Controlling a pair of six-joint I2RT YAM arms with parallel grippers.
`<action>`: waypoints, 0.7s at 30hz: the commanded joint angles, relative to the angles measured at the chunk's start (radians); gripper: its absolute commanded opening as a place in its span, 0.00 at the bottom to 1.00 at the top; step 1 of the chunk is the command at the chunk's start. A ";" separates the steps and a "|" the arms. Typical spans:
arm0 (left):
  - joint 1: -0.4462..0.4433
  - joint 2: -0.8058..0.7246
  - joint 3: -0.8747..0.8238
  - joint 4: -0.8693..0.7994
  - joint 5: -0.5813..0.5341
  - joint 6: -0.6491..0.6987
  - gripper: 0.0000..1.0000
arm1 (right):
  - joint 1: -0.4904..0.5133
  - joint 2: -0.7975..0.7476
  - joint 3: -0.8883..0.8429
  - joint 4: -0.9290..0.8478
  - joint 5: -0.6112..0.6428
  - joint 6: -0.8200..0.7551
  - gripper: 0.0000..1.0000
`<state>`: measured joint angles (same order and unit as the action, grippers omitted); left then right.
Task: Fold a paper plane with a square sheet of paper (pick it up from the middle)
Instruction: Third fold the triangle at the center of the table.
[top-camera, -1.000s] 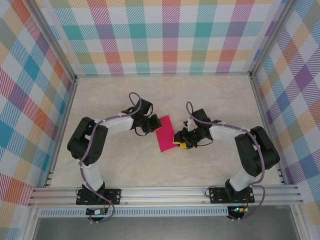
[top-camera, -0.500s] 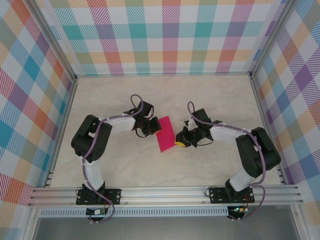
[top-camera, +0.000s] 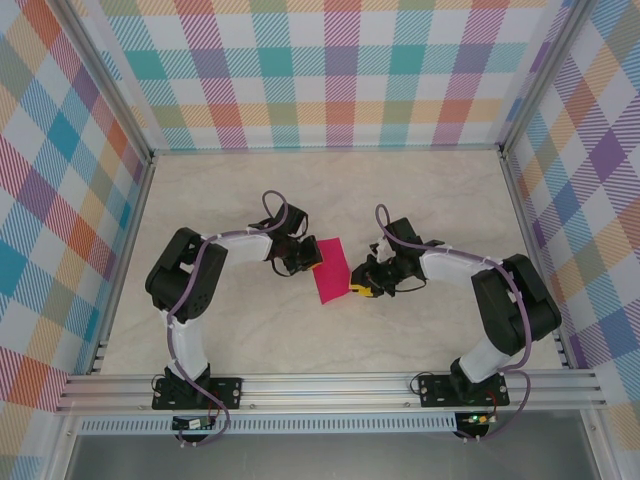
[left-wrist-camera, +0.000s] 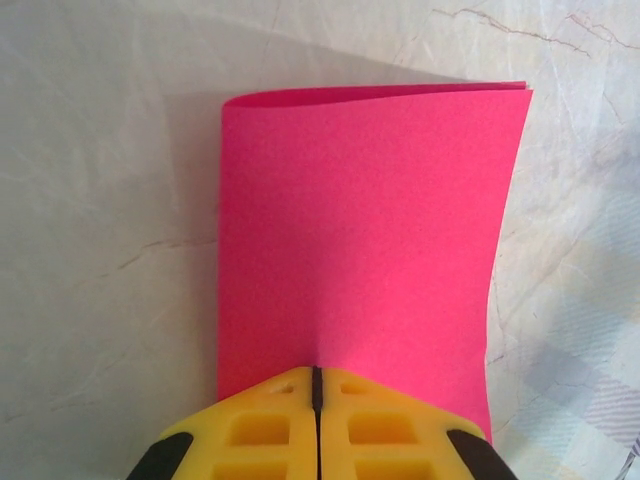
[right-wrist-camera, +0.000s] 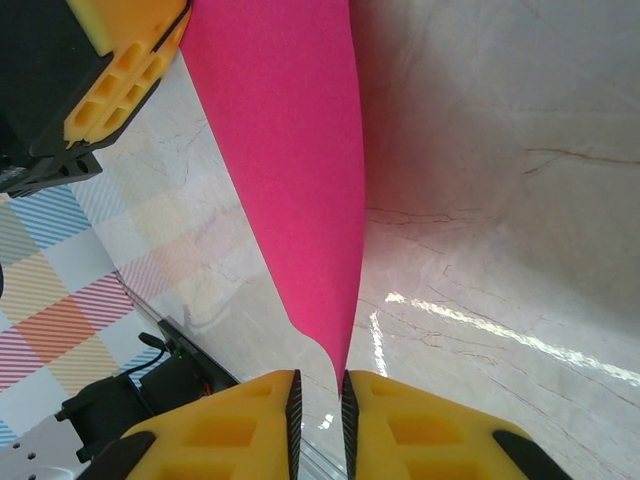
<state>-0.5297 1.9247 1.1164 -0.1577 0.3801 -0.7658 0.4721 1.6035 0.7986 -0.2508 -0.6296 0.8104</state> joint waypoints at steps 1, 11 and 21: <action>-0.004 0.020 0.017 -0.029 -0.012 0.019 0.07 | 0.005 0.020 0.020 0.018 -0.012 0.017 0.20; -0.004 0.017 0.019 -0.043 -0.021 0.028 0.07 | 0.007 0.053 0.042 -0.029 0.041 0.022 0.28; -0.004 -0.037 0.010 -0.049 -0.014 0.032 0.07 | 0.007 0.081 0.053 -0.033 0.078 0.027 0.38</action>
<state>-0.5297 1.9251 1.1175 -0.1589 0.3801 -0.7521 0.4725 1.6646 0.8173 -0.2646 -0.5613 0.8337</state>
